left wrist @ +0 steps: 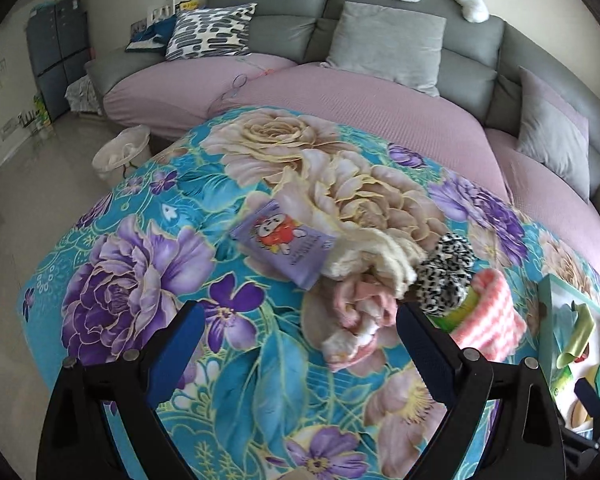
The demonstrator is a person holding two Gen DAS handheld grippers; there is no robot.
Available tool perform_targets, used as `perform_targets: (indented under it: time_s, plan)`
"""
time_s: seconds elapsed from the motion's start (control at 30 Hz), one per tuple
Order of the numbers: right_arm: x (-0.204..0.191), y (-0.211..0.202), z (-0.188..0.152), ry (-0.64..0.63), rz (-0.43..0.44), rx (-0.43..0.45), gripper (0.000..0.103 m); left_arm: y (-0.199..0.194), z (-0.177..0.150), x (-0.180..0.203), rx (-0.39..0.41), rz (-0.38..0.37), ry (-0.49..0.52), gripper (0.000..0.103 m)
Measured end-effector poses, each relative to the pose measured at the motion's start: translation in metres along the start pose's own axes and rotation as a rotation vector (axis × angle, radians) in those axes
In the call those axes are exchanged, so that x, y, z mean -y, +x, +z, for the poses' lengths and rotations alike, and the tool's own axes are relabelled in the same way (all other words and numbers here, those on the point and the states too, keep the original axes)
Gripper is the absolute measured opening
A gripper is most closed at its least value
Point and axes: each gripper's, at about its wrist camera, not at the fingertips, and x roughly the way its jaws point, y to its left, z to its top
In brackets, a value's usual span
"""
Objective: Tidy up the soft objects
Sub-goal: 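Move both tools back over the remaining pile of soft items, then grasp the pink cloth with the left tool while the right tool grasps the striped towel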
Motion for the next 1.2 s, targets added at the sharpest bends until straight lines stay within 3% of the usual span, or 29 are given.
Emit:
perform_targets:
  time_s: [0.43, 0.73, 0.9, 1.07, 1.2]
  plan:
    - [-0.019, 0.035, 0.006, -0.036, 0.04, -0.038, 0.103, 0.045, -0.005, 0.006, -0.12, -0.038, 0.032, 0.096]
    - [-0.02, 0.044, 0.009, -0.042, 0.046, -0.046, 0.103, 0.079, -0.011, 0.017, -0.204, -0.015, 0.071, 0.095]
    - [-0.017, 0.047, 0.011, -0.033, 0.058, -0.04, 0.103, 0.09, -0.013, 0.025, -0.221, -0.024, 0.091, 0.07]
    - [-0.016, 0.047, 0.011, -0.027, 0.066, -0.037, 0.103, 0.101, -0.017, 0.029, -0.253, -0.013, 0.109, 0.059]
    - [-0.015, 0.047, 0.011, -0.024, 0.072, -0.036, 0.103, 0.104, -0.018, 0.034, -0.254, -0.007, 0.119, 0.057]
